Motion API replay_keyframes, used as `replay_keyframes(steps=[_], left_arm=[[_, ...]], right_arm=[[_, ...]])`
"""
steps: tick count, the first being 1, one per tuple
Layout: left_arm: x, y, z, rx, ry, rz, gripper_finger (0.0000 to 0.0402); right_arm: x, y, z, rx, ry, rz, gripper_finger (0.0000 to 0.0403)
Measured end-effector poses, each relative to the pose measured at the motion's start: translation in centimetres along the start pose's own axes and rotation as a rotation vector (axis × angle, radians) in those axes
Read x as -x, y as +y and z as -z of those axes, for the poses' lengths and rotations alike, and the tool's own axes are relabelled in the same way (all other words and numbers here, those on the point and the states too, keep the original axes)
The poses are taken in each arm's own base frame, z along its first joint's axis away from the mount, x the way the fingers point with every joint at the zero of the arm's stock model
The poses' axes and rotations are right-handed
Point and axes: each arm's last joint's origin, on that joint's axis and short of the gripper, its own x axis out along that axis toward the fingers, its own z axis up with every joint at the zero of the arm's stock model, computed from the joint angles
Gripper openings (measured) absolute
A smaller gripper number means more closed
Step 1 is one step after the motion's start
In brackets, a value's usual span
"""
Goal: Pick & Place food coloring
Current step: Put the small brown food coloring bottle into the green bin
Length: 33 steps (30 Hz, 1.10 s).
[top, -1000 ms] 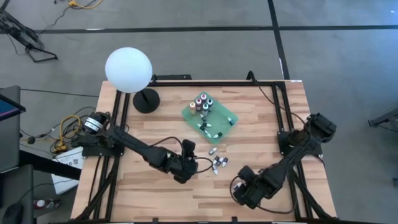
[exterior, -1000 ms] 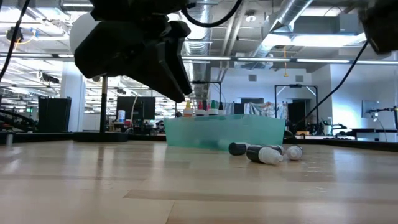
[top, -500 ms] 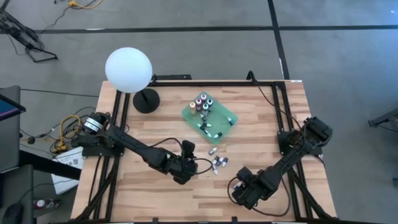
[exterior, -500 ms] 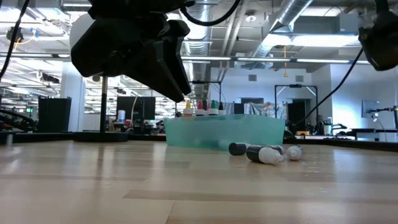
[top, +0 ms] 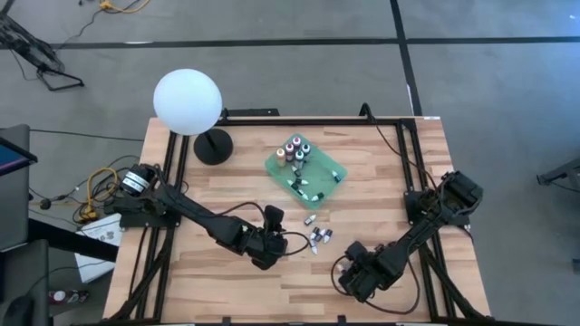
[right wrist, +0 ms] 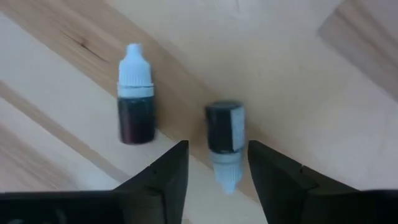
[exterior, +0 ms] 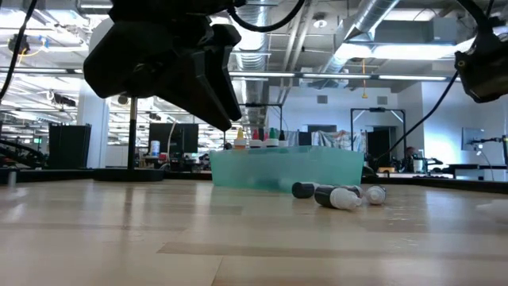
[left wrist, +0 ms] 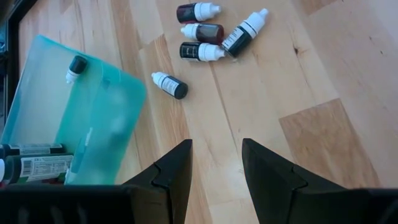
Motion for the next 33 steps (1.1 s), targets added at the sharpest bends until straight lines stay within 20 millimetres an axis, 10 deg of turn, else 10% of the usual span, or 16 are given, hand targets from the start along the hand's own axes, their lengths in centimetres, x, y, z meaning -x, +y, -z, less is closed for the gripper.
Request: replay_keyframes(steps=[33], left_arm=[[0.01, -0.05, 0.07, -0.001, 0.006, 0.009, 0.0134]], right_arm=[[0.26, -0.42, -0.24, 0.128, -0.065, 0.052, 0.0072]])
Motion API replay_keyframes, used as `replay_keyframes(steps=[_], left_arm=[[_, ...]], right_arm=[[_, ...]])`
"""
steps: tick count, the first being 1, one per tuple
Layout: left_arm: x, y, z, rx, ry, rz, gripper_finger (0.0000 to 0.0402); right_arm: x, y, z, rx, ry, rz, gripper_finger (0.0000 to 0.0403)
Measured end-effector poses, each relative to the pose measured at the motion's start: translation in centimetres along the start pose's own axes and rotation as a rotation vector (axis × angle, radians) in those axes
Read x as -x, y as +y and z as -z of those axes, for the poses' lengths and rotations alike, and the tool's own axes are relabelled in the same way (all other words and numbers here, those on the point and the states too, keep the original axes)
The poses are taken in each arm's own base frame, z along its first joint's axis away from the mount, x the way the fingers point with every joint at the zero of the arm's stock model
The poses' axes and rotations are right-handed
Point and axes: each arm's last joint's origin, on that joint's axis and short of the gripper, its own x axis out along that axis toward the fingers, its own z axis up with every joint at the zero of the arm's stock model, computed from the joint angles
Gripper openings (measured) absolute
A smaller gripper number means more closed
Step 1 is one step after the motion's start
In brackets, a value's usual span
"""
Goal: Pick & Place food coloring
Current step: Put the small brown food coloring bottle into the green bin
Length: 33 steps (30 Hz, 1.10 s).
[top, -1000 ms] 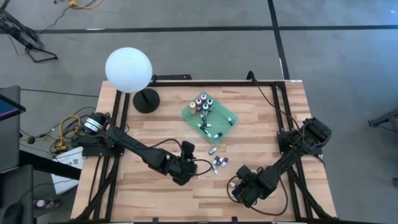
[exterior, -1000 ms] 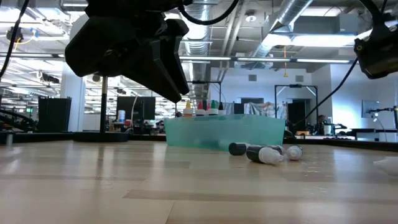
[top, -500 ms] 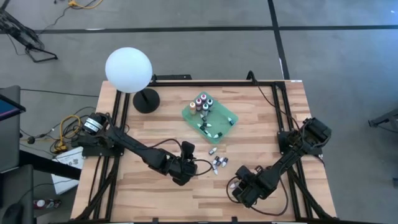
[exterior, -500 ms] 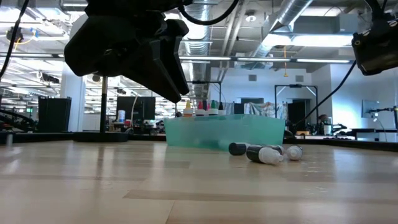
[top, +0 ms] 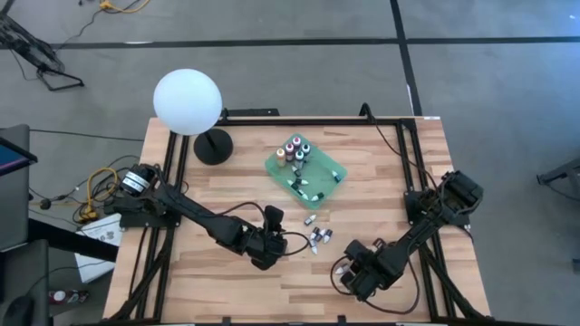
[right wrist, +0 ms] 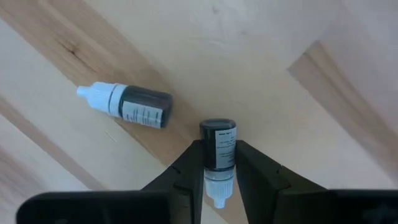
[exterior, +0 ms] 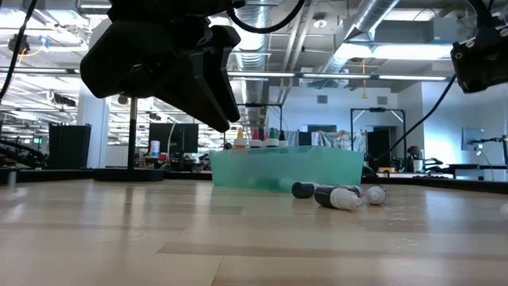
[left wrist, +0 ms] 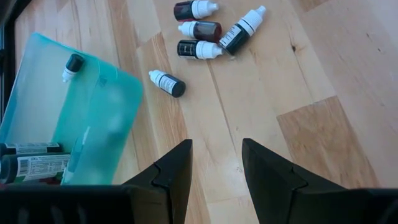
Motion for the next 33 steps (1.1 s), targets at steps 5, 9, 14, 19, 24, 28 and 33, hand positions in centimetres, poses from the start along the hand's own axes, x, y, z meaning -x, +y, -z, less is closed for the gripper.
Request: replay_keyframes(steps=[5, 9, 14, 19, 24, 28, 33], left_arm=[[0.0, 0.0, 0.0, -0.002, 0.004, 0.0, 0.0135], [0.0, 0.0, 0.0, -0.003, 0.005, -0.007, 0.0135], [0.0, 0.1, 0.1, -0.003, 0.01, -0.044, 0.0135], [0.1, 0.4, 0.4, 0.024, 0.043, -0.135, 0.0135], [1.9, 1.7, 1.1, 0.126, 0.088, -0.263, 0.0135], [3.9, 2.4, 1.5, 0.177, 0.098, -0.331, 0.0135], [6.2, 2.1, 2.3, 0.203, 0.099, -0.439, 0.0134]], right_arm=[[1.3, 0.1, -0.3, 0.051, -0.008, 0.059, 0.0072], [2.8, 0.4, -1.2, 0.112, -0.074, 0.108, 0.0072], [4.2, 0.9, -3.3, 0.245, -0.203, 0.145, 0.0072], [4.6, 1.0, -6.0, 0.381, -0.328, 0.2, 0.0072], [4.4, 0.5, -8.3, 0.47, -0.434, 0.296, 0.0072], [4.4, 0.0, -9.9, 0.499, -0.514, 0.382, 0.0072], [4.4, -0.5, -11.3, 0.519, -0.569, 0.46, 0.0072]])
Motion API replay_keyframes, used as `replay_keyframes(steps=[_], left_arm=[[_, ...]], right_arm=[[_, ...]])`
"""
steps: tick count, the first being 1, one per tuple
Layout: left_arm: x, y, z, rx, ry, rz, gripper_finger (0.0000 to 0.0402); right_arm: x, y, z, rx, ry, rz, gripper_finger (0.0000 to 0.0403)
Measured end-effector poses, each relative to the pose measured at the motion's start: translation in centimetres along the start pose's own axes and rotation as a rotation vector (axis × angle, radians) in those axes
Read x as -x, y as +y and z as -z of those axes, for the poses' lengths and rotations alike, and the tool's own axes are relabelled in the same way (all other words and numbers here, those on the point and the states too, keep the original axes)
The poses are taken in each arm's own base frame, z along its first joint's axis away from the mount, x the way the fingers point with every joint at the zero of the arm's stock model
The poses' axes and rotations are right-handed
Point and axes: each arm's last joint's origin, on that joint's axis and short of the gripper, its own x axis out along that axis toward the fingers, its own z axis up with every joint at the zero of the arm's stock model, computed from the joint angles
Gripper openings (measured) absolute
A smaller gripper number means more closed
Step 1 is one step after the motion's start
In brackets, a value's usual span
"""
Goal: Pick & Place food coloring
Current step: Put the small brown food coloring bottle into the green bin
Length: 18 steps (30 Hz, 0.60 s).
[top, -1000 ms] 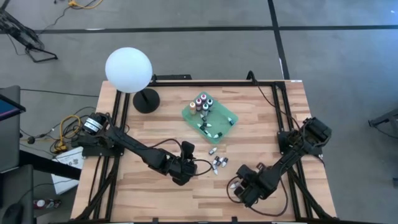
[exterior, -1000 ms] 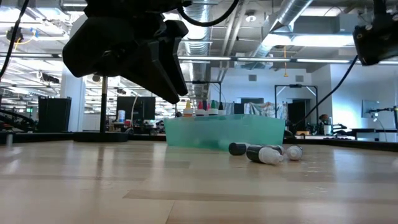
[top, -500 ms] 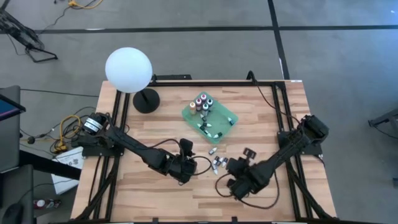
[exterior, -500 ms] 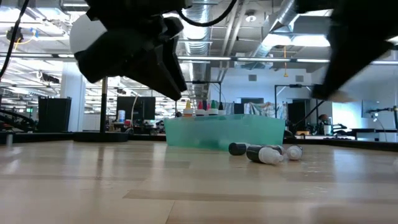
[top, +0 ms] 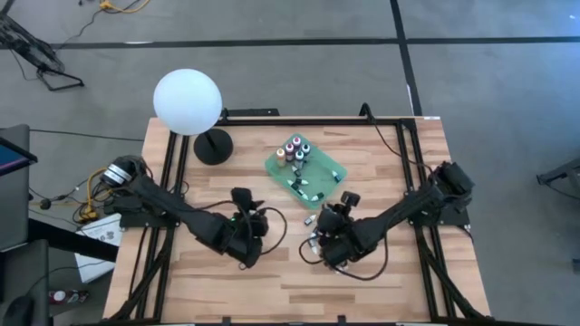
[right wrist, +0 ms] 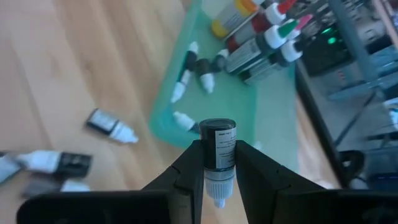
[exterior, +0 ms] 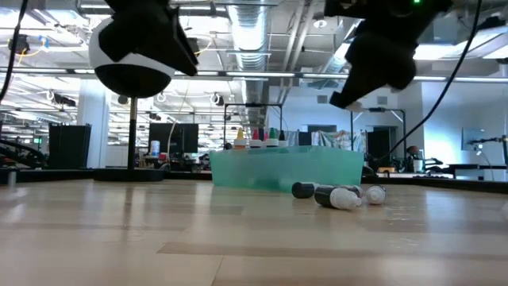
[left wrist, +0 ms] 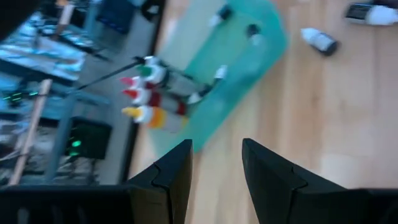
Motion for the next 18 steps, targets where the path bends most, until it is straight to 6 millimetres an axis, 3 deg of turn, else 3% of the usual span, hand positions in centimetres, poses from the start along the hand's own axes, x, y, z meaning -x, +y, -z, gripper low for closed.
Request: replay_keyframes(steps=[11, 18], left_arm=[[5.0, -0.8, 3.3, 0.112, -0.136, -0.217, 0.0134], [5.7, -1.9, 5.9, 0.167, -0.199, -0.223, 0.0134]], right_arm=[[-3.3, -2.1, -0.7, 0.04, 0.046, 0.08, 0.0072], [-6.7, -3.4, -0.8, 0.029, 0.048, 0.051, 0.0072]])
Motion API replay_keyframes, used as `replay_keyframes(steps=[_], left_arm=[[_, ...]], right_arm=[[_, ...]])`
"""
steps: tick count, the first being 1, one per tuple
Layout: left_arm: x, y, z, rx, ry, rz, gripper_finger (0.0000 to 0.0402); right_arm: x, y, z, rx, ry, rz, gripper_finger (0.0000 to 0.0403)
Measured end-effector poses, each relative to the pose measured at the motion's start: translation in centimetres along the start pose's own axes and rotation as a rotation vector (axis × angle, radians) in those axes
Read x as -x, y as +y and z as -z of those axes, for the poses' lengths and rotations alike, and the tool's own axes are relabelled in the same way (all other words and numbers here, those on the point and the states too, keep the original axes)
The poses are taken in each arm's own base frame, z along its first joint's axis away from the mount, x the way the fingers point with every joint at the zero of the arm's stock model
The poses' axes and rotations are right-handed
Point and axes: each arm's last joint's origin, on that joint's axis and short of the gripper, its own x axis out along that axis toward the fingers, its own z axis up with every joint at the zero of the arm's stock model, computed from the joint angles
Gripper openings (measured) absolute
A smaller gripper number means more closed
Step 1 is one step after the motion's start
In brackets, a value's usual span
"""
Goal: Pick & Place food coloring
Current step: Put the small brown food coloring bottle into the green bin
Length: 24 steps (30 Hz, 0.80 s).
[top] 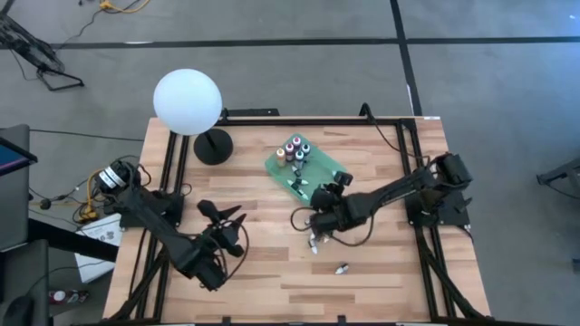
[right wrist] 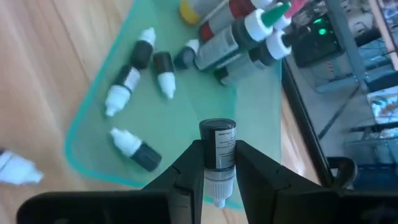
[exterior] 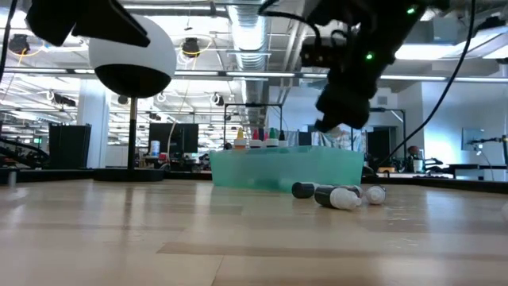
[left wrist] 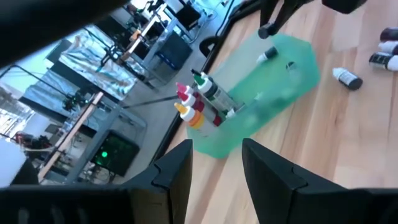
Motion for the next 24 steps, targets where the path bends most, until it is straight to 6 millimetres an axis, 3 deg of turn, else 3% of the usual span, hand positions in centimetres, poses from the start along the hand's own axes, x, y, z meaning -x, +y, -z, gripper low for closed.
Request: replay_keyframes(steps=[12, 18, 24], left_arm=[[0.0, 0.0, 1.0, 0.016, -0.008, -0.003, 0.0134], [0.0, 0.0, 1.0, 0.019, -0.008, -0.002, 0.0134], [0.0, 0.0, 1.0, 0.018, -0.006, -0.001, 0.0134]], right_arm=[[-2.9, -4.4, -1.8, -0.042, 0.016, -0.186, 0.0072], [-4.8, -5.5, -2.1, -0.071, 0.056, -0.258, 0.0072], [-5.0, -5.6, -2.2, -0.083, 0.051, -0.262, 0.0072]])
